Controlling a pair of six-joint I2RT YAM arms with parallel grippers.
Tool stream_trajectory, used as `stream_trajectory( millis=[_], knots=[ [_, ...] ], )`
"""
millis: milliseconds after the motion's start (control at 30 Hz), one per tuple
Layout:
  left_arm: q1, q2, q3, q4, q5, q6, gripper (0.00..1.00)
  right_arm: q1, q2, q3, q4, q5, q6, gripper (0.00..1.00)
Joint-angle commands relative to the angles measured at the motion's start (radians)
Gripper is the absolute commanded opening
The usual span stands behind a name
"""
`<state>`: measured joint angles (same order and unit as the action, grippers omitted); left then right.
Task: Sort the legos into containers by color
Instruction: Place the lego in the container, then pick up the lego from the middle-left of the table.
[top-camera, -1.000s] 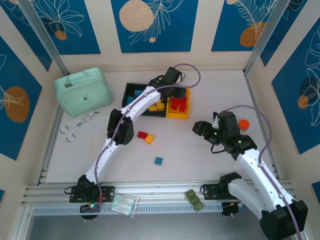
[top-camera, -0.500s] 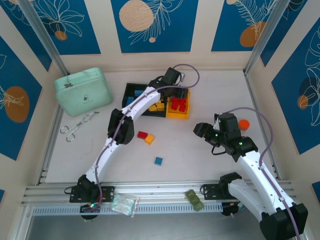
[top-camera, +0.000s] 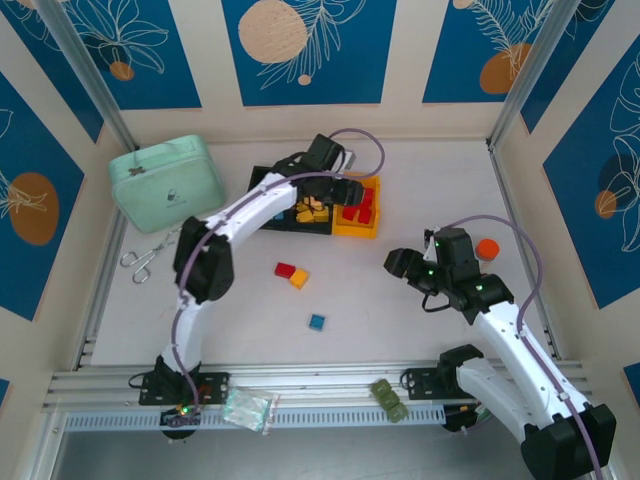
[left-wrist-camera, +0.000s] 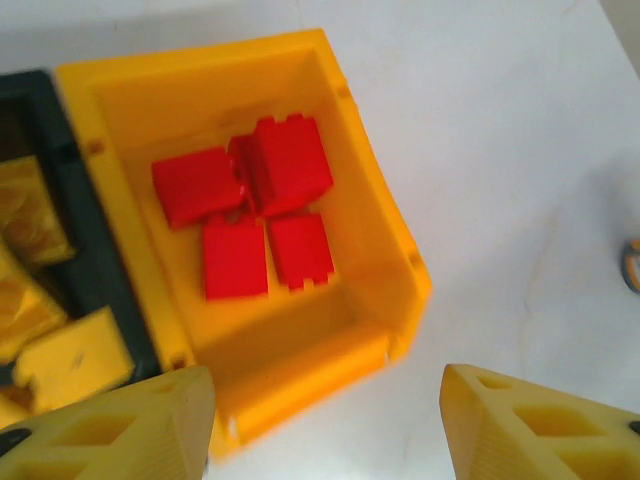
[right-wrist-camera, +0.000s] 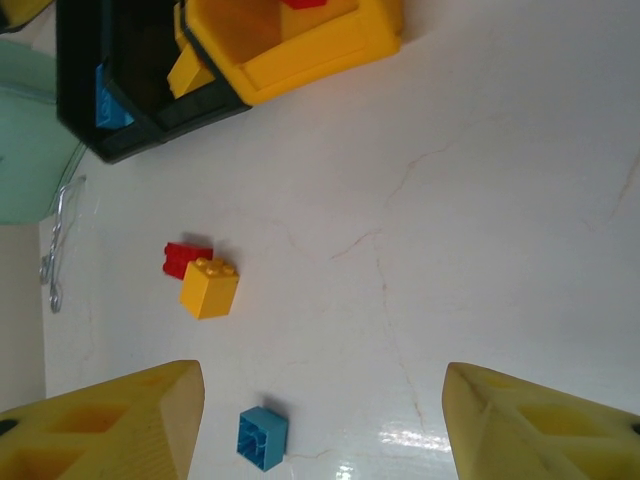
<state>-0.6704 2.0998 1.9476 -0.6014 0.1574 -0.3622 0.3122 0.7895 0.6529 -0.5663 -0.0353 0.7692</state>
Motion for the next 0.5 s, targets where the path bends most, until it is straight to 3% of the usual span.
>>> stream_trajectory(
  millis=[0,267,467],
  knots=[
    [0.002,-0.153,-0.18,0.044,0.026,0.009,0.61,0.033,0.012,-0.012,0.03,-0.074,-0.05,0.64],
    [0.009,-0.466,-0.634,0.071,-0.026,-0.009,0.63,0.215,0.111,0.019,0.02,-0.022,-0.055,0.64],
    [0.007,-0.657,-0.92,0.118,0.052,-0.096,0.63,0.277,0.168,0.019,0.049,-0.011,-0.033,0.64]
  ],
)
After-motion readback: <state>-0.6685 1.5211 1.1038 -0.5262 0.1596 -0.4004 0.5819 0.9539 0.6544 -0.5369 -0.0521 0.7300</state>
